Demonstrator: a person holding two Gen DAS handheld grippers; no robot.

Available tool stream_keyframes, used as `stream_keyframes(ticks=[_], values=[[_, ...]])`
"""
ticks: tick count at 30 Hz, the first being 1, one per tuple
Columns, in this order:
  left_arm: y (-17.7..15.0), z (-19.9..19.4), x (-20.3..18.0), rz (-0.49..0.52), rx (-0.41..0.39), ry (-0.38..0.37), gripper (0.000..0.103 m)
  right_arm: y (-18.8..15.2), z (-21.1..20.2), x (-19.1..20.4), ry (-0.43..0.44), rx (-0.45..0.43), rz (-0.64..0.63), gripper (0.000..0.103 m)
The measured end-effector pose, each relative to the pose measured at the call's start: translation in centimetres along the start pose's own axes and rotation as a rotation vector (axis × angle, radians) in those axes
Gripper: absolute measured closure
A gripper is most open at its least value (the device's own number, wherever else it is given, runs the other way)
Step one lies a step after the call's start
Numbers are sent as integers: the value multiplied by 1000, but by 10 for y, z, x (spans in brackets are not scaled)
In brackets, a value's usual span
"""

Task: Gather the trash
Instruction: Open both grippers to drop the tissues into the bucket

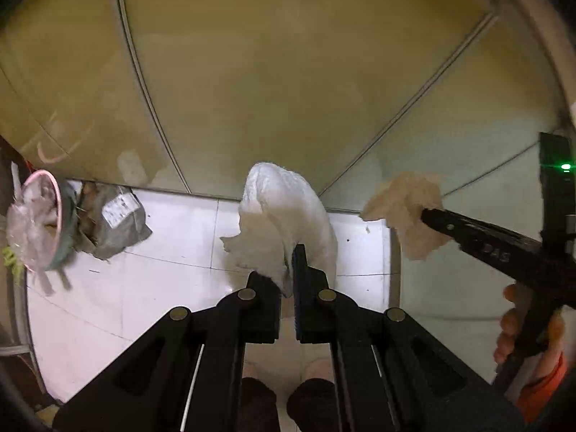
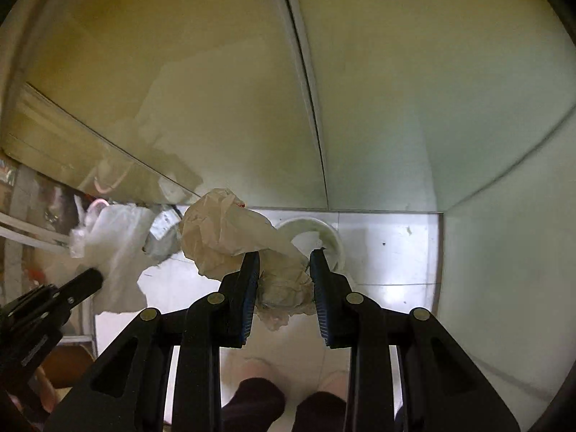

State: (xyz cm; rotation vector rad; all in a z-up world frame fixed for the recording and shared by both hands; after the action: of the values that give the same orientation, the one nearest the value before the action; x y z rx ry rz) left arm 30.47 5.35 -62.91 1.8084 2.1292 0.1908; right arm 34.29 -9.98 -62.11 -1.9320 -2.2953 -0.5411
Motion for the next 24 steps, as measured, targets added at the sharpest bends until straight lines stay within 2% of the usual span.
stream_keyframes(ticks=[5,10,16,21,24], values=[[-5,55,19,-11,-5,9,99,-5,73,-6,30,33,17,74],[-8,102,28,-5,6,16,99,-10,118,-12,55,94,19,68],[-14,145,20,5,43,-1,99,-3,118,-24,62,63,30,53],[-24,179,-2,28,100,-29,99,3,104,-36,55,20,37,51],[-27,195,-17,42,125,-72,94,6,93,-42,53,-5,44,51]])
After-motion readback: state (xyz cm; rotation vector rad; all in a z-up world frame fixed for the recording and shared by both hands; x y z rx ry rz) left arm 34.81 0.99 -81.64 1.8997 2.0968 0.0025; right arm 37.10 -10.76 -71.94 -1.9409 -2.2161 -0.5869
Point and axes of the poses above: each gripper's, at about its wrist camera, not at the fingertips, and z roughly the way its jaws point, x to its left, y to its top, the point moved 8 cm from there along z, roughly the way its jaws point, and after that the axes turned 7 degrees about z, right-handed, at the moved point
